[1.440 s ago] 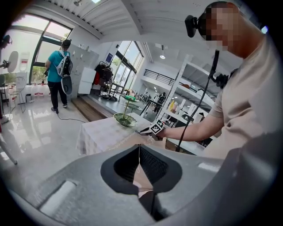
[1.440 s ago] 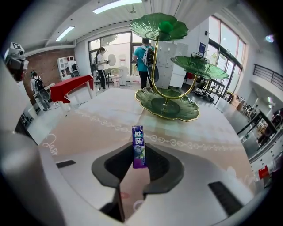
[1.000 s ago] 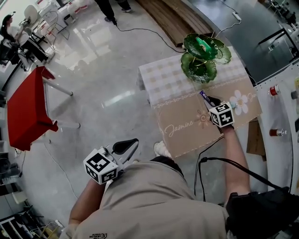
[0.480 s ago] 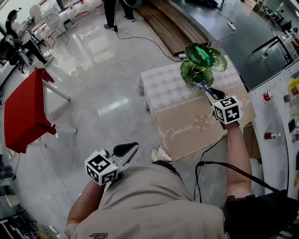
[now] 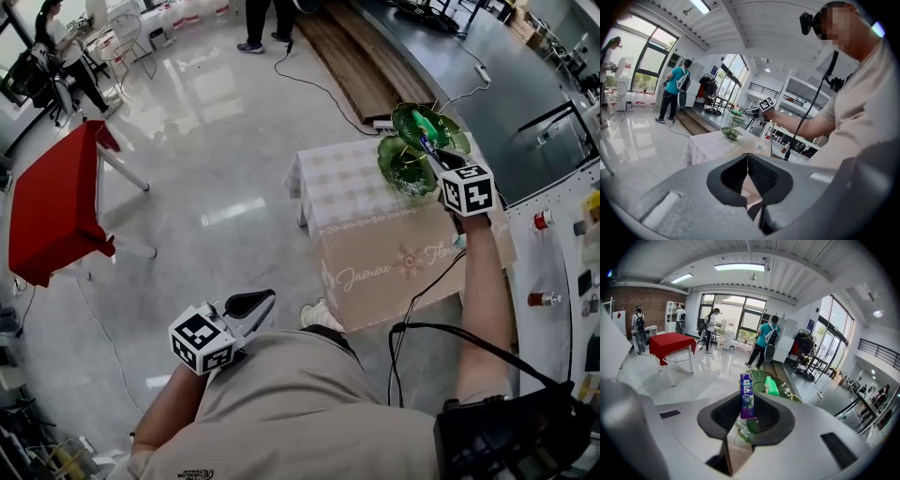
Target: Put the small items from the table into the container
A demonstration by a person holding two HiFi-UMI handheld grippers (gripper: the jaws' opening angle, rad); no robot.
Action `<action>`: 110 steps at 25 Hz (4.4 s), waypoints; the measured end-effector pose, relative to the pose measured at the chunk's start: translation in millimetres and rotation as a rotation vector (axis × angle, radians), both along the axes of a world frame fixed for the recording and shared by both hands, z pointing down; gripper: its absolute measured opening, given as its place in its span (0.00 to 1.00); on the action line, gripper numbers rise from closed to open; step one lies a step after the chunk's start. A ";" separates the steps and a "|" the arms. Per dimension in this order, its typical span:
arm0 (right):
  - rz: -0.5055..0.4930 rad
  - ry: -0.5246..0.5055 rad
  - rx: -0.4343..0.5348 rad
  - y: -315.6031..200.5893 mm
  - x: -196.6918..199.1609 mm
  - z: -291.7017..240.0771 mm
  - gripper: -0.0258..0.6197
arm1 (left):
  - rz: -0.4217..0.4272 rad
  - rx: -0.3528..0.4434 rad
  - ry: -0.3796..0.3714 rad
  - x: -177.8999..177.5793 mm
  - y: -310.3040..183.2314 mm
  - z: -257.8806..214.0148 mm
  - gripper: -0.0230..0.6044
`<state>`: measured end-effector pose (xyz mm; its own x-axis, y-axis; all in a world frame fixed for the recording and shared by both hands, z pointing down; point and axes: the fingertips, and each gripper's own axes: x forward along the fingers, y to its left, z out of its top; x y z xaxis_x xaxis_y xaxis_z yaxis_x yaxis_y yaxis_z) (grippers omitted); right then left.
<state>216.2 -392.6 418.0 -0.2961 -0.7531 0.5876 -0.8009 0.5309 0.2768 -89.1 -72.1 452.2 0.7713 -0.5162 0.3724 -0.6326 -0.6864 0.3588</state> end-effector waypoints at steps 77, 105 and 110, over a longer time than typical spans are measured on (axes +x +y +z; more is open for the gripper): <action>0.105 -0.265 -0.096 442.7 -179.6 94.0 0.08 | 0.289 -0.005 0.066 -56.9 173.0 19.7 0.05; 0.422 -0.334 -0.123 360.0 19.7 139.3 0.10 | 0.368 -0.002 0.027 52.7 90.5 8.9 0.05; 0.560 -0.412 -0.149 314.2 94.3 164.9 0.22 | 0.371 -0.004 0.012 91.9 52.6 2.4 0.05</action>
<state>310.5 -78.4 583.0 -0.1086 -0.7773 0.6196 -0.9884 0.0176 -0.1511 2.8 -19.5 454.6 0.9100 -0.1988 0.3639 -0.3365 -0.8668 0.3679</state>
